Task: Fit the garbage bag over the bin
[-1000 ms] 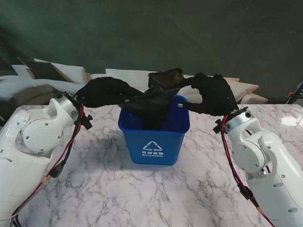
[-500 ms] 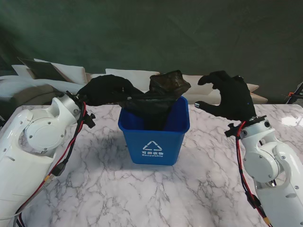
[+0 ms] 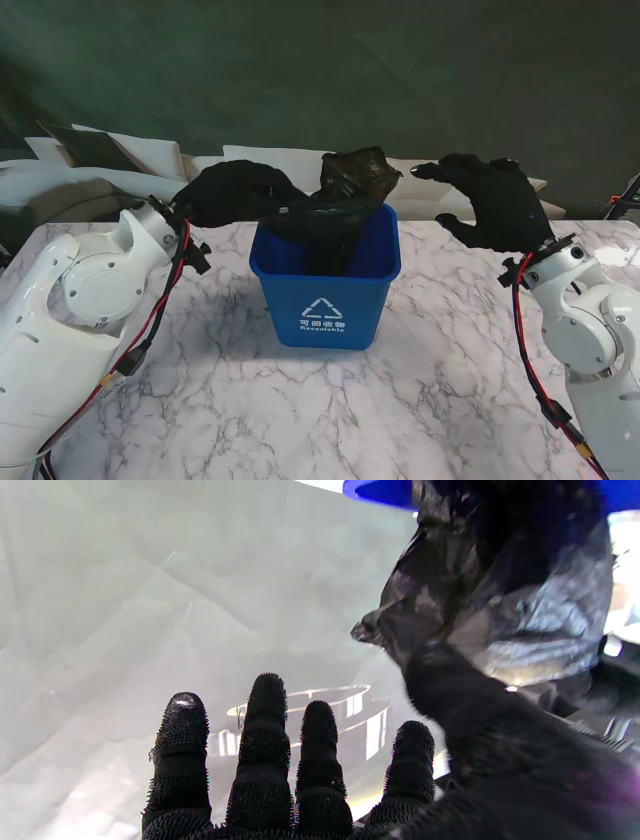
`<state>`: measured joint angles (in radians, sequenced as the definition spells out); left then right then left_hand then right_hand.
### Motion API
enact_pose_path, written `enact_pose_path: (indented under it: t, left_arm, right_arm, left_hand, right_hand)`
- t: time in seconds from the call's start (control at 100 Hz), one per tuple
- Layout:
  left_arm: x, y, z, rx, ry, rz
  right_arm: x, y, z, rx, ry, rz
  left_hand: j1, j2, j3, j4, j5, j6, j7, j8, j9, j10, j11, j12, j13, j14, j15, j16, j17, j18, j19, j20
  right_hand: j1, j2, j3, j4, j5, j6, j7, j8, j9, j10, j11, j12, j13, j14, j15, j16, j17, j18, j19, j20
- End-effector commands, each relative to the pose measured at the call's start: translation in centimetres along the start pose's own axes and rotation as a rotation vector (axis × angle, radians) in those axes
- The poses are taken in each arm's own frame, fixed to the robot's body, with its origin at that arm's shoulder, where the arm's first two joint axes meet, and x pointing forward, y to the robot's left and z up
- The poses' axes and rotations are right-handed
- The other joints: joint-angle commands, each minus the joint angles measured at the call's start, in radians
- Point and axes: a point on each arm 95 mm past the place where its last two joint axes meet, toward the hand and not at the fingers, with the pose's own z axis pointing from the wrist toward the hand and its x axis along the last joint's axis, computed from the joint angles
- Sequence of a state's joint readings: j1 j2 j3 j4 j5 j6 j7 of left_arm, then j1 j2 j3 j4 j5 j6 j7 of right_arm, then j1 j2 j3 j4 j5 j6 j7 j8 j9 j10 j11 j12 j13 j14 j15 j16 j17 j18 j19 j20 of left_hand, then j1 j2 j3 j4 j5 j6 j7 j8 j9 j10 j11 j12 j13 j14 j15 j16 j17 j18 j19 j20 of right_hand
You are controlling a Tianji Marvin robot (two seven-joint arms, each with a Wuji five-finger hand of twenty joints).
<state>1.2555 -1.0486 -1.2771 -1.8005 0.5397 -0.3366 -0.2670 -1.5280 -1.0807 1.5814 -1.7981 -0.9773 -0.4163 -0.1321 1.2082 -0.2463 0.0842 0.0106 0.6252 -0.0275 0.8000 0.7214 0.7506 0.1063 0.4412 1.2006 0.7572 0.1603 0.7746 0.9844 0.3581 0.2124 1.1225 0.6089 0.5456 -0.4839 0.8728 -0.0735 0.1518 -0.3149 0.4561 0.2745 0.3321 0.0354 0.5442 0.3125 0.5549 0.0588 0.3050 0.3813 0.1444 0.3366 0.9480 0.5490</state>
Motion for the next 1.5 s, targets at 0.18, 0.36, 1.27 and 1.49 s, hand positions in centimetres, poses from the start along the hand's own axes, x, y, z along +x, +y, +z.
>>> enact_pose_path:
  t: [0.18,0.36,1.27,1.49]
  left_arm:
    - [1.7,0.3,0.8,0.004,0.054,-0.025]
    - [2.1,0.5,1.0,-0.002,0.069,-0.034]
    - [-0.2,0.4,1.3,-0.021,-0.004,-0.049]
    - [-1.6,-1.0,2.2,0.002,-0.067,-0.046]
  right_arm:
    - [0.4,-1.3,3.2,0.026,0.081,-0.033]
    - [1.4,-2.1,4.8,0.005,0.12,-0.016]
    - [3.3,-2.5,5.7,-0.02,0.127,0.007]
    - [5.3,-2.1,4.2,-0.005,0.145,0.035]
  left_hand:
    - [0.083,0.046,0.048,-0.008,0.002,-0.062,0.072,0.046,0.0,-0.011,-0.045,-0.021,-0.031,0.011,-0.037,-0.022,-0.013,-0.008,-0.017,0.009]
    - [0.083,0.046,0.053,-0.01,0.003,-0.064,0.071,0.049,0.003,-0.009,-0.052,-0.03,-0.027,0.011,-0.043,-0.028,-0.013,-0.008,-0.018,0.011]
    - [0.083,0.049,0.058,-0.013,-0.001,-0.063,0.067,0.059,0.003,-0.011,-0.063,-0.036,-0.027,0.009,-0.063,-0.043,-0.015,-0.009,-0.025,0.012]
    - [0.083,0.053,0.064,-0.012,-0.003,-0.059,0.067,0.059,-0.006,-0.01,-0.066,-0.036,-0.038,0.012,-0.069,-0.045,-0.028,-0.009,-0.033,0.011]
  right_hand:
    - [-0.143,-0.121,-0.118,-0.033,-0.051,-0.005,0.009,0.014,-0.082,0.018,-0.004,-0.023,-0.044,0.015,-0.06,-0.033,-0.029,0.004,-0.035,-0.039]
    - [-0.143,-0.108,-0.075,-0.026,0.028,-0.052,0.065,0.12,-0.07,0.015,0.017,-0.019,-0.034,0.011,-0.046,-0.032,-0.023,0.001,-0.019,-0.048]
    - [-0.011,-0.013,-0.105,-0.127,0.552,-0.157,0.587,0.342,0.154,-0.001,0.126,0.086,0.037,0.002,0.041,0.001,-0.03,0.027,0.007,-0.087]
    - [-0.045,0.01,-0.161,-0.117,0.537,-0.087,0.544,0.295,0.192,0.001,0.079,0.123,0.058,0.006,0.062,0.031,-0.029,0.042,0.007,-0.087]
